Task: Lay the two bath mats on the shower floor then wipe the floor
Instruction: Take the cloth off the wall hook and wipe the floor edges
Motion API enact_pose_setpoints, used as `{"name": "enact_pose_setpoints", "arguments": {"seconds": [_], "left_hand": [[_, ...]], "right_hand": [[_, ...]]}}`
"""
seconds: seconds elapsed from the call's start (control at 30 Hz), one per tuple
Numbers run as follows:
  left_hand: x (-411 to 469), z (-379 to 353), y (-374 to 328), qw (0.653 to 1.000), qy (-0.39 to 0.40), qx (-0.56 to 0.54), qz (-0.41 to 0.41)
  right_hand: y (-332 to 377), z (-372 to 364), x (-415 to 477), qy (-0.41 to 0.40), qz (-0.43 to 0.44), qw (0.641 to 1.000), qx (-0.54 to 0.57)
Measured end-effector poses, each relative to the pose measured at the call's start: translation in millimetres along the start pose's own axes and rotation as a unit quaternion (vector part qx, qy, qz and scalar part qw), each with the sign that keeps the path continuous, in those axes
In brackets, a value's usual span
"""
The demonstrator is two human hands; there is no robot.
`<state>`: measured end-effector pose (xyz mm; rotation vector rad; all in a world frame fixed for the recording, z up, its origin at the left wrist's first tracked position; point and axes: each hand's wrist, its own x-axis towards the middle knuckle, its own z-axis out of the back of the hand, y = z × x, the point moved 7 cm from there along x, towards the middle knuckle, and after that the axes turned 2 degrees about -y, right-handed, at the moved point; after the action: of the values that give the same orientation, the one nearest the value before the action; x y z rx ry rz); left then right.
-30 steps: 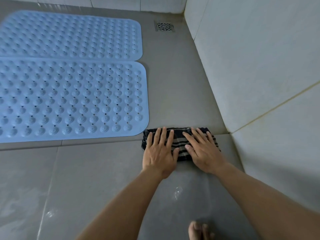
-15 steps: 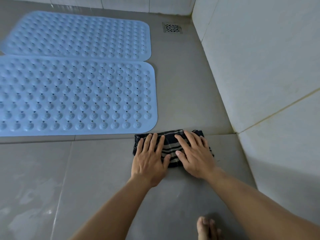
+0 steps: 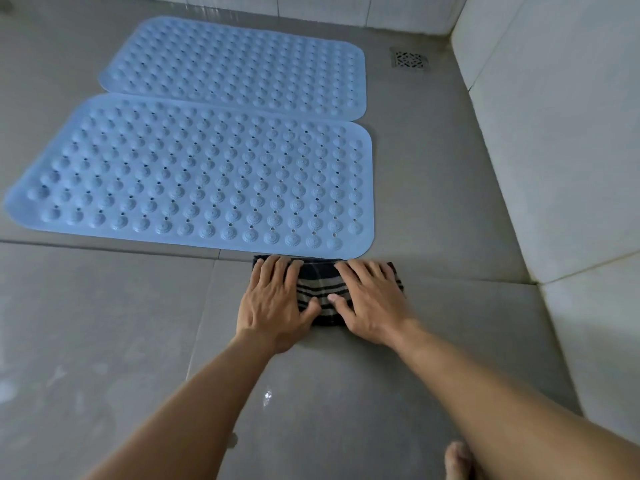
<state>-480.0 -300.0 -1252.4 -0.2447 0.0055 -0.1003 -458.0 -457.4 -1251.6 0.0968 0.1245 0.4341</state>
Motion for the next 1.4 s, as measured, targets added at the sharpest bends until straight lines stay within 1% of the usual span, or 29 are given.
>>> {"name": "enact_pose_setpoints", "arguments": {"seconds": [0.17,0.3,0.43,0.6,0.7,0.87,1.03,1.23,1.4], "left_hand": [[-5.3,8.7,40.0,1.0,-0.01,0.018,0.015],[-8.0,20.2,76.5,0.999,-0.017,0.032,0.012],[-9.7,27.0,109.5,0.999,-0.006,0.032,0.011],[-14.6,40.4,160.0,0.999,-0.005,0.021,0.036],[-11.5,48.9,191.5,0.999,-0.007,0.026,0.036],[-17.2,63.1,245.8,0.998,0.002,0.041,0.051],[-22.5,74.2,300.6,0.996,-0.01,0.046,0.078],[-32.5,79.1,358.7,0.994,0.01,0.051,0.098],[-34.0,91.8,398.6,0.993,-0.006,0.051,0.104]], "right_hand": [[37.2,-1.8,13.1,-0.021,0.028,0.999,0.017],[66.8,-3.8,29.2,-0.01,0.055,0.998,0.039],[91.1,-6.6,42.5,0.002,0.073,0.996,0.052],[136.4,-8.8,66.8,0.014,0.078,0.995,0.067],[162.6,-11.3,87.5,0.014,0.085,0.994,0.073],[210.0,-18.2,110.8,0.023,0.118,0.989,0.087],[255.8,-31.6,136.0,0.036,0.136,0.985,0.101],[304.8,-35.0,157.7,0.041,0.157,0.984,0.08],[340.6,-38.0,176.4,0.07,0.172,0.978,0.099]]}}
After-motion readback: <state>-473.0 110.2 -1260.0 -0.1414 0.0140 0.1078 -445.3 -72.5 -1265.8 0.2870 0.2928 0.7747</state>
